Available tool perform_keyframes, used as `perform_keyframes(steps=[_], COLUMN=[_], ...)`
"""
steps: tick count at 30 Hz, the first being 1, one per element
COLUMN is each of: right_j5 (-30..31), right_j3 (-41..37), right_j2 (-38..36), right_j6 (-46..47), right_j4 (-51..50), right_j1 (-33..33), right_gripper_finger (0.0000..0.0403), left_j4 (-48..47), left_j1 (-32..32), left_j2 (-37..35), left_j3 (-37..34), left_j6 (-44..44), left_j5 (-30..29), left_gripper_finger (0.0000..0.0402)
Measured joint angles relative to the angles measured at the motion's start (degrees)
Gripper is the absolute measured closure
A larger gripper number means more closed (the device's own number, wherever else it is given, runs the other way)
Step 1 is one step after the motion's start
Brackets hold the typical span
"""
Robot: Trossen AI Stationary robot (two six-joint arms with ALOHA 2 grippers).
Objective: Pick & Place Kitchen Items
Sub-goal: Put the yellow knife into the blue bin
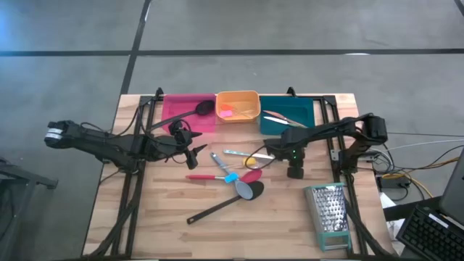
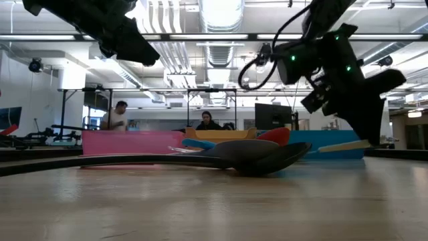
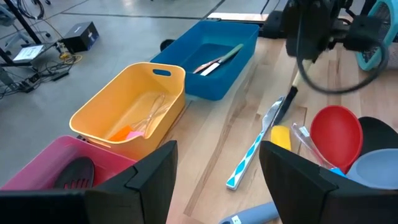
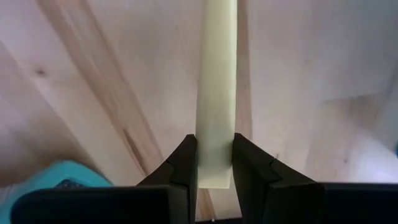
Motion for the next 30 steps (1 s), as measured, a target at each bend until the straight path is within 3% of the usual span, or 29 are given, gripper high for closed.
perform_keyframes(steps=[11, 19, 23, 30], right_j5=[2.54, 15.45, 18.62, 18.97], right_j3=[0.02, 2.45, 4.42, 7.77], right_j2=[-16.26, -27.95, -29.77, -28.42], right_j6=[3.10, 1.20, -1.83, -9.40], right_j4=[-2.55, -2.29, -2.14, -1.66], right_j1=[0.00, -1.89, -6.05, -16.18], right_gripper_finger=[0.0342, 0.0342, 0.0342, 0.0342], left_j4=[-0.03, 0.01, 0.01, -0.01], left_j1=[0.00, 0.00, 0.00, -0.01], left_j2=[0.02, 0.02, 0.02, 0.02], left_j3=[-0.01, -0.01, -0.01, -0.01], left_j6=[-0.09, -0.70, -1.01, -1.01], left_j5=[0.02, 0.02, 0.02, 0.00], left_gripper_finger=[0.0170, 0.0170, 0.0170, 0.0170])
